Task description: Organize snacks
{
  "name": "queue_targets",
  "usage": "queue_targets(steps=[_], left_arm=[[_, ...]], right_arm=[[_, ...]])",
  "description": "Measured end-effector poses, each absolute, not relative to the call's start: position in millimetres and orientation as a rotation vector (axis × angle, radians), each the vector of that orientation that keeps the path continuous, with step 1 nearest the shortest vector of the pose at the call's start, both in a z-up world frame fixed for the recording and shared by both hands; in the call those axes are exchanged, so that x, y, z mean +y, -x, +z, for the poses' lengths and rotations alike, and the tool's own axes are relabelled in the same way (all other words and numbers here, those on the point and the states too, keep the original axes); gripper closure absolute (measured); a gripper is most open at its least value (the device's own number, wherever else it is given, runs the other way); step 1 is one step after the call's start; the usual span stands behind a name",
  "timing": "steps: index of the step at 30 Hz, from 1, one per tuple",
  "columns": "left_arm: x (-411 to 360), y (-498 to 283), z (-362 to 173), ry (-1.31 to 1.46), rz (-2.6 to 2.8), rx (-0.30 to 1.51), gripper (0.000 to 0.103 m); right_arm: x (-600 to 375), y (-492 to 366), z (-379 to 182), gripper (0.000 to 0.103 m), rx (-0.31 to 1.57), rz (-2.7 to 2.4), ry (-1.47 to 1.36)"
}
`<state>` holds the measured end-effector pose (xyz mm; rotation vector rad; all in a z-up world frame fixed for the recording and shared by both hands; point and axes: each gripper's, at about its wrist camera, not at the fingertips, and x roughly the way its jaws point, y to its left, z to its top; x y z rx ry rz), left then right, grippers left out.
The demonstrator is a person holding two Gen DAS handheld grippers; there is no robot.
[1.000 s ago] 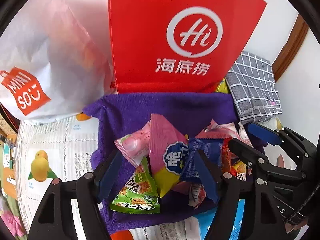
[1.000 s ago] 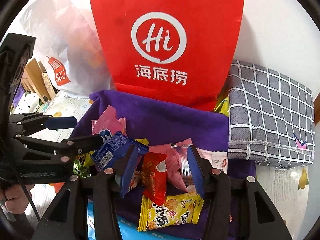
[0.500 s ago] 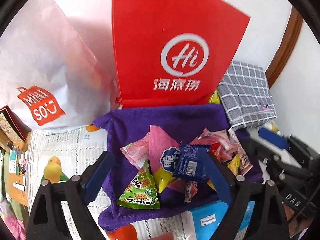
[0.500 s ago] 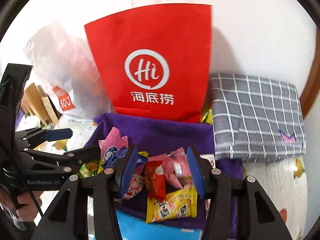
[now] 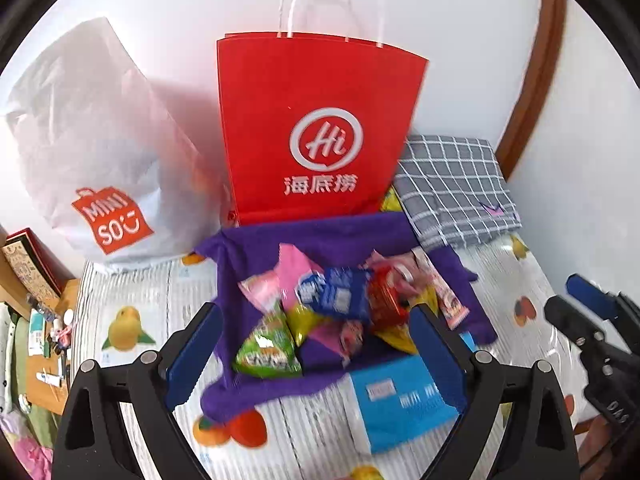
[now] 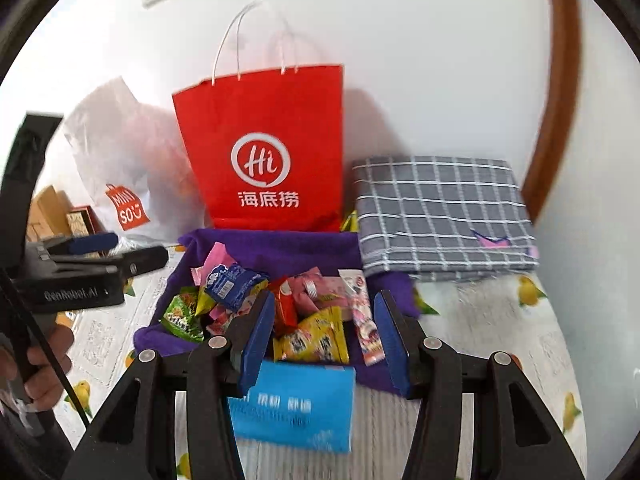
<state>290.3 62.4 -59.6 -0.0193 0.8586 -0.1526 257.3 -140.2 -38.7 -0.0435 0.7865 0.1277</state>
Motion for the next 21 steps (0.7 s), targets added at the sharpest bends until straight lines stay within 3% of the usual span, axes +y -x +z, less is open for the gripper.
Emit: queue_targets(steps=[11, 13, 17, 21], left_arm=[[42.4, -202.1, -61.3, -0.021, -0.182, 0.831, 0.007], [41.7, -186.3, -63.0, -0.021, -0.167, 0.830, 0.007], [43.1, -158.6, -65.5, -0.007, -0.145, 0.826, 0.007], [41.8, -132.6, -63.4, -0.027, -0.115, 0.801, 0.007]], right_arm=[[-142.7, -175.5, -23.1, 0.047, 0.794, 0.125, 0.022], [-146.6, -160.0, -23.5, 0.035, 0.779, 0.111, 0.024], [-151.2, -137.2, -26.1, 0.021, 0.752, 0.069, 0.049], [-154.9, -114.0, -31.3, 0.017, 0.740, 0.063, 0.050]])
